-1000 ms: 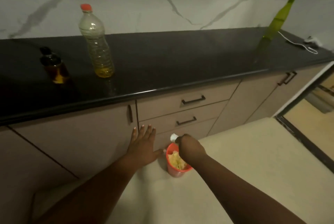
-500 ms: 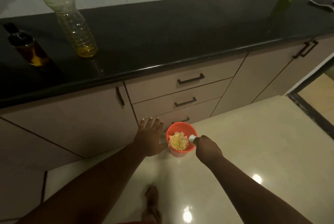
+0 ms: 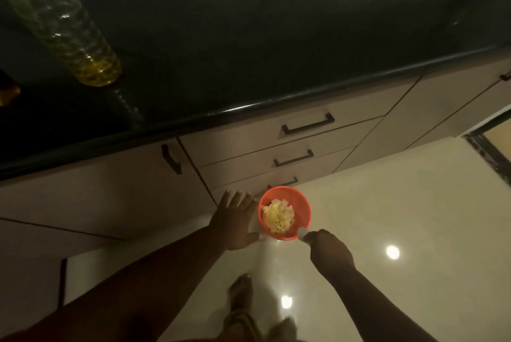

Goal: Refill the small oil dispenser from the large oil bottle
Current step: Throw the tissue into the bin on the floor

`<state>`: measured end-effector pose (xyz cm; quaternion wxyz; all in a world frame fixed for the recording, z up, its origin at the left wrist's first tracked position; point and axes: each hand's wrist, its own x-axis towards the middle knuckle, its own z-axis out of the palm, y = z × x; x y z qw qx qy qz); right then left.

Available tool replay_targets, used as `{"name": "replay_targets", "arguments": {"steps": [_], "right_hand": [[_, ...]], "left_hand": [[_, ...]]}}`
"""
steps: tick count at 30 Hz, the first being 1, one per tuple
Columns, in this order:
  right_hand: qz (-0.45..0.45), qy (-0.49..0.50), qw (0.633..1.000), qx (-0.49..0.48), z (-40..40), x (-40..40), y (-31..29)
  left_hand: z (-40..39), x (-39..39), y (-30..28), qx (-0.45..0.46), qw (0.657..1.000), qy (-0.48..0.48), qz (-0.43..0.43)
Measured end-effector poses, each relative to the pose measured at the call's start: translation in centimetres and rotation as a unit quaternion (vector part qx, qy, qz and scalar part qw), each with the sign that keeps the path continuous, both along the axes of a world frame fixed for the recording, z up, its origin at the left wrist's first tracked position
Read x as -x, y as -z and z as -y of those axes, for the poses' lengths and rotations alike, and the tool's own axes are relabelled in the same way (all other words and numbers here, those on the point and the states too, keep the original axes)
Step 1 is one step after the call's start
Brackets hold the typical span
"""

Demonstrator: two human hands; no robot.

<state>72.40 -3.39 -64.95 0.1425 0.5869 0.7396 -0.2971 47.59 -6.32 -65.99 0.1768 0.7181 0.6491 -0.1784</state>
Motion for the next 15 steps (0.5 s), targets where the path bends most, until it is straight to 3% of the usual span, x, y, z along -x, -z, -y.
{"name": "replay_targets", "arguments": {"steps": [3,10,15], "right_hand": [[-0.017,0.033,0.999,0.023,-0.6,-0.7,3.2],[-0.010,0.040,0.997,0.058,-3.5,-2.6,10.5],[-0.031,0.059,0.994,0.089,-6.2,-3.4,15.7]], "left_hand": [[-1.2,-0.3,2.4,-0.010,1.000,0.013,0.005],[-3.4,-2.5,9.3,0.105,0.994,-0.013,-0.003],[-5.9,-5.2,13.4,0.130,0.991,-0.036,0.010]]}}
